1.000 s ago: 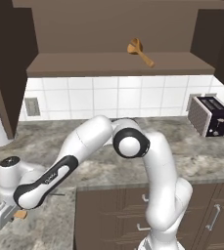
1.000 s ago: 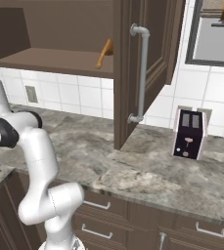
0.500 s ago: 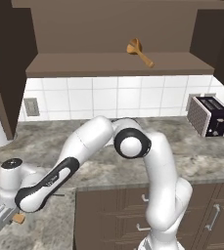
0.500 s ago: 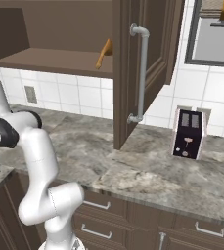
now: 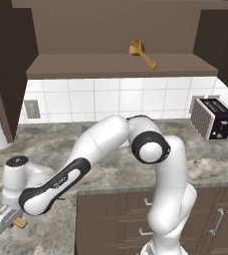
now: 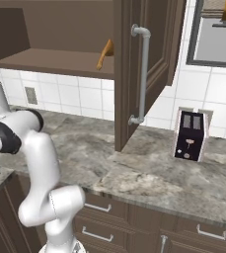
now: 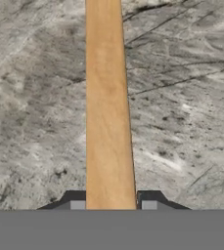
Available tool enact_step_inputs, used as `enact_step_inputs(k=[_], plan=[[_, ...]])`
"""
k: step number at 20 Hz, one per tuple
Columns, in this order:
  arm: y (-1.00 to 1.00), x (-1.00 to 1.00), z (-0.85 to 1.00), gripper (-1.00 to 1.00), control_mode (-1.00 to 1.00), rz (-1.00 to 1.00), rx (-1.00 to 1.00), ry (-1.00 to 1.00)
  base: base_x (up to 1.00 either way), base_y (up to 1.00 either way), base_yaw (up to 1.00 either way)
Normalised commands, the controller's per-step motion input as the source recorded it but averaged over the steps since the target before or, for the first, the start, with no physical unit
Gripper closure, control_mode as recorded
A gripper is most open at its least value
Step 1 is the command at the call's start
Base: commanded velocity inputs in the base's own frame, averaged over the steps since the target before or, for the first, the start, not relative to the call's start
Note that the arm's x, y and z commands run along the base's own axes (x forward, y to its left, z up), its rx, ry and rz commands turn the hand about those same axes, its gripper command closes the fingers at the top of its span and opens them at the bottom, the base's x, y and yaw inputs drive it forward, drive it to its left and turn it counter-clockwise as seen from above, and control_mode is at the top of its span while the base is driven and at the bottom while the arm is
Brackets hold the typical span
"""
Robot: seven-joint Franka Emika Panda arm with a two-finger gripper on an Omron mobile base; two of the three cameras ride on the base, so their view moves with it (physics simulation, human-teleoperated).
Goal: Organize the utensils by type. Pick up the wooden spoons from the counter and place them in the open cabinet. Then pick up the metallic utensils from the counter and place them in the open drawer.
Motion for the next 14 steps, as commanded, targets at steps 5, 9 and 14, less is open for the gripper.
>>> enact_step_inputs(k=[5, 9, 14], plan=[[-0.37, 0.10, 0.45, 1.00, -1.00, -0.12, 0.00, 0.00, 0.00, 0.00, 0.00], [-0.39, 0.23, 0.16, 1.00, -1.00, -0.10, 0.00, 0.00, 0.00, 0.00, 0.00], [-0.33, 0.07, 0.13, 1.00, -1.00, -0.10, -0.02, -0.02, 0.00, 0.00, 0.00]])
